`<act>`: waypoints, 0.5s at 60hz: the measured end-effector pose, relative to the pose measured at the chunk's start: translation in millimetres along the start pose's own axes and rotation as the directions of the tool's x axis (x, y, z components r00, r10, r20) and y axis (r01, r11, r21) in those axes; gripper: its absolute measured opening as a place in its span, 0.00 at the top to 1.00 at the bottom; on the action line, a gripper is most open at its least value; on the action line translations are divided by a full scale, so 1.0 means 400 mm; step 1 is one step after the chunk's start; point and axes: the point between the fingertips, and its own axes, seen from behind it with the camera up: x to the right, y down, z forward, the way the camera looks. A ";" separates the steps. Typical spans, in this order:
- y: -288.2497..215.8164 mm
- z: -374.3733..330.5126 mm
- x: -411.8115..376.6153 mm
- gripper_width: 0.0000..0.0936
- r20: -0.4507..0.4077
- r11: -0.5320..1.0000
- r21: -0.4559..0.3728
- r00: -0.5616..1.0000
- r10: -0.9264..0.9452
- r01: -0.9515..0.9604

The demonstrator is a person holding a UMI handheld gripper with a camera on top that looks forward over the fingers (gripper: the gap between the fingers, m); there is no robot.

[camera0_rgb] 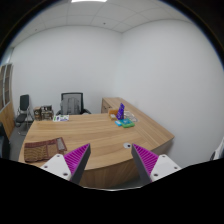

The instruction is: Fold towel

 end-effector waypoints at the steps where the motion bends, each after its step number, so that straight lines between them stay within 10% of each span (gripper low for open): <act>1: 0.002 0.000 0.000 0.08 -0.001 1.000 -0.001 1.000 0.002 -0.002; 30: 0.330 -0.058 -0.147 0.09 0.103 0.984 -0.174 0.995 -0.007 0.025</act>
